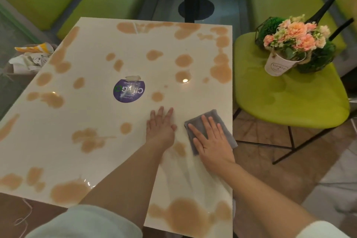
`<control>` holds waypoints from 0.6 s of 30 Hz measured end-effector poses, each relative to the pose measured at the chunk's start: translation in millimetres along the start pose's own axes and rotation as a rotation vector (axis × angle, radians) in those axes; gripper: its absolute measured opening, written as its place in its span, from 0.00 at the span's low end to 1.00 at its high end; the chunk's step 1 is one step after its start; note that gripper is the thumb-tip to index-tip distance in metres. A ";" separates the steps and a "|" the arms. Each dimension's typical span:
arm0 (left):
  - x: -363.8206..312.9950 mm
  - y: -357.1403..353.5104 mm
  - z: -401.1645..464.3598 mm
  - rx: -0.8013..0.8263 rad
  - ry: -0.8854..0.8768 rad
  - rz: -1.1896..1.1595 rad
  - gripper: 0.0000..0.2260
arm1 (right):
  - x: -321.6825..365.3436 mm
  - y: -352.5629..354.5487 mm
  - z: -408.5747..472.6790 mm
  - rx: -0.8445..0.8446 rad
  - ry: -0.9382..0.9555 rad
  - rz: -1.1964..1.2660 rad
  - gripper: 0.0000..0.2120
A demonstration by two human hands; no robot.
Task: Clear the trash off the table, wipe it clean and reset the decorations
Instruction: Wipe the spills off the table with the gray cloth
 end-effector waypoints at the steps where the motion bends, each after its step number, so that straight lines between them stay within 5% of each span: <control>1: -0.2 0.7 -0.6 0.005 0.001 -0.007 0.27 | -4.3 0.5 -1.9 0.010 0.015 -0.003 0.24; 8: -2.2 1.4 -0.7 0.006 0.014 -0.020 0.26 | -11.1 12.0 37.8 -0.025 -0.183 -0.082 0.24; 14: 0.4 0.2 -1.9 0.000 0.011 -0.017 0.26 | 8.5 -4.8 -17.6 0.028 0.039 -0.068 0.25; 18: 0.5 -1.0 -0.7 0.000 0.021 -0.020 0.26 | -11.9 6.7 6.1 -0.004 -0.068 -0.084 0.26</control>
Point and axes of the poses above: each hand's wrist, its own z-axis towards the middle knuckle, its own y-axis out of the back of the hand, x = y × z, the point moved 3 cm from there along z, towards the middle knuckle, and after that the axes turned 15 degrees about -y, right-handed, at the moved point
